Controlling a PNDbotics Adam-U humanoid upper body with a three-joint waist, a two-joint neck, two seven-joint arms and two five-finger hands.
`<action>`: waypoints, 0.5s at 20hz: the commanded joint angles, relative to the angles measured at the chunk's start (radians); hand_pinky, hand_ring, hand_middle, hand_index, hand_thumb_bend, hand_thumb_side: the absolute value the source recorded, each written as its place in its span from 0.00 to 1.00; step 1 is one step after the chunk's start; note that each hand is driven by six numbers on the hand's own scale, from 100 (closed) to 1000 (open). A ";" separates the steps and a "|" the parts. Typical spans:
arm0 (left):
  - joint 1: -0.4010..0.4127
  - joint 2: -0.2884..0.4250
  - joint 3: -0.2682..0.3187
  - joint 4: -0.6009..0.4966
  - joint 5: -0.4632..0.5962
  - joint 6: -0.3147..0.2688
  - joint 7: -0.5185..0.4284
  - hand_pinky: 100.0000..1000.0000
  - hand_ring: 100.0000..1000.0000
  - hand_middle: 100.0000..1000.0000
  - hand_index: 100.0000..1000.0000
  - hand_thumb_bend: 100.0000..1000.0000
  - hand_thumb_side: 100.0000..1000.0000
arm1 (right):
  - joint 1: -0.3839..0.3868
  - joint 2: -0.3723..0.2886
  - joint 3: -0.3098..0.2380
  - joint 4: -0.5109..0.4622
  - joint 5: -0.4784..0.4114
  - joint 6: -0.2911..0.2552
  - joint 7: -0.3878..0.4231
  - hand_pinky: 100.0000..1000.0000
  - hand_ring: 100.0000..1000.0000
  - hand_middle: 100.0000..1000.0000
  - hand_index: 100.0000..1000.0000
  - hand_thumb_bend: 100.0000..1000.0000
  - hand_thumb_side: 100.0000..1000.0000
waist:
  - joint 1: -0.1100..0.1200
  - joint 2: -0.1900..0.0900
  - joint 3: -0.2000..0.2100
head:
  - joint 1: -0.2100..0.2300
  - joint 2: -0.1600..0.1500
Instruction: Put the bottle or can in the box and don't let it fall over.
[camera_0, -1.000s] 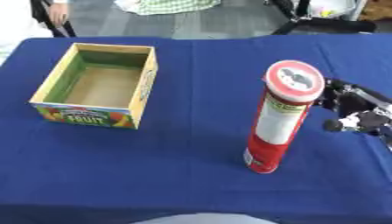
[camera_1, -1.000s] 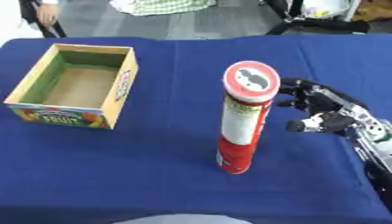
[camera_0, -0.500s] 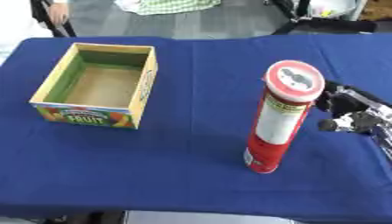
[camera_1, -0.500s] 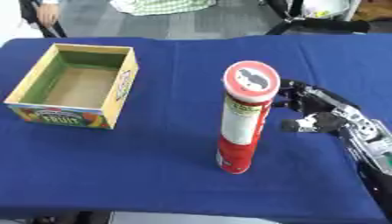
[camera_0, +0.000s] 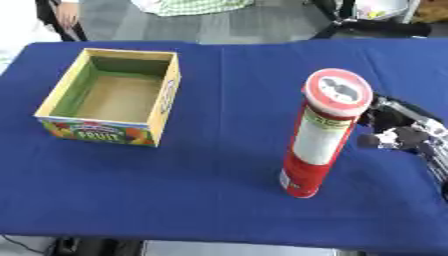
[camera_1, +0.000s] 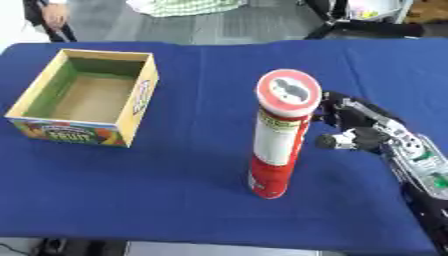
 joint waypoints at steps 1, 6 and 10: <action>-0.009 0.015 0.002 -0.011 0.003 -0.001 -0.004 0.67 1.00 0.90 0.83 0.44 0.88 | -0.018 -0.010 -0.001 -0.005 0.012 -0.002 0.003 0.88 1.00 1.00 0.91 0.83 0.34 | 0.000 -0.007 0.002 | -0.002 0.005; -0.009 0.014 0.002 -0.011 0.003 -0.001 -0.005 0.67 1.00 0.90 0.83 0.44 0.88 | -0.026 0.000 0.005 -0.006 0.022 -0.002 0.006 0.88 1.00 1.00 0.91 0.83 0.35 | -0.001 -0.006 0.004 | -0.001 0.005; -0.010 0.013 0.001 -0.010 0.004 -0.001 -0.005 0.67 1.00 0.90 0.83 0.44 0.88 | -0.028 0.005 0.007 -0.007 0.028 -0.004 0.006 0.88 1.00 1.00 0.91 0.83 0.36 | -0.001 -0.005 0.004 | -0.002 0.005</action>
